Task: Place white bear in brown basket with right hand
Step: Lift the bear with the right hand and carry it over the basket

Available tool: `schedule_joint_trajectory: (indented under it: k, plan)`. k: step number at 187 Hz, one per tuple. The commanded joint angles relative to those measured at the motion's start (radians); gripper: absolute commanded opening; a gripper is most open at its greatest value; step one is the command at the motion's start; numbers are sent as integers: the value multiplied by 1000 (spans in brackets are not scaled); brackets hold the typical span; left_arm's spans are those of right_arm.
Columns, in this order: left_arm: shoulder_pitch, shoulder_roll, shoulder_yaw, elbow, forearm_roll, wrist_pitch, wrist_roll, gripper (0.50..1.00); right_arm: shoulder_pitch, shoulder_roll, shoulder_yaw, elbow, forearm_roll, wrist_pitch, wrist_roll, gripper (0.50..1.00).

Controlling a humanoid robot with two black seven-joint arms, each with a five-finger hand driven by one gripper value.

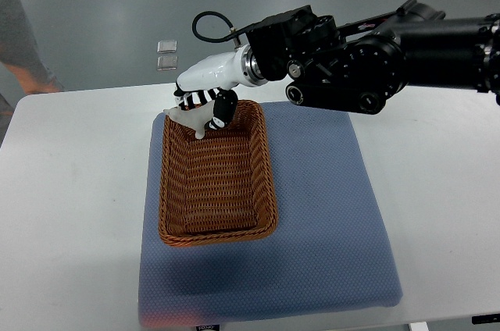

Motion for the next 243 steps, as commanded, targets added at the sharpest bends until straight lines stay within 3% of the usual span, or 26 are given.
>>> schedule_joint_trajectory:
  k: [1, 93, 243]
  plan:
    - [0, 0, 0, 0, 0, -1, 0, 1000, -44, 8, -3, -19, -4, -5, -4, 500]
    - [0, 0, 0, 0, 0, -1, 0, 1000, -203, 8, -11, -163, -47, -6, -6, 500]
    - [0, 0, 0, 0, 0, 1, 0, 1000, -203, 8, 2, -117, -58, -12, -3, 500]
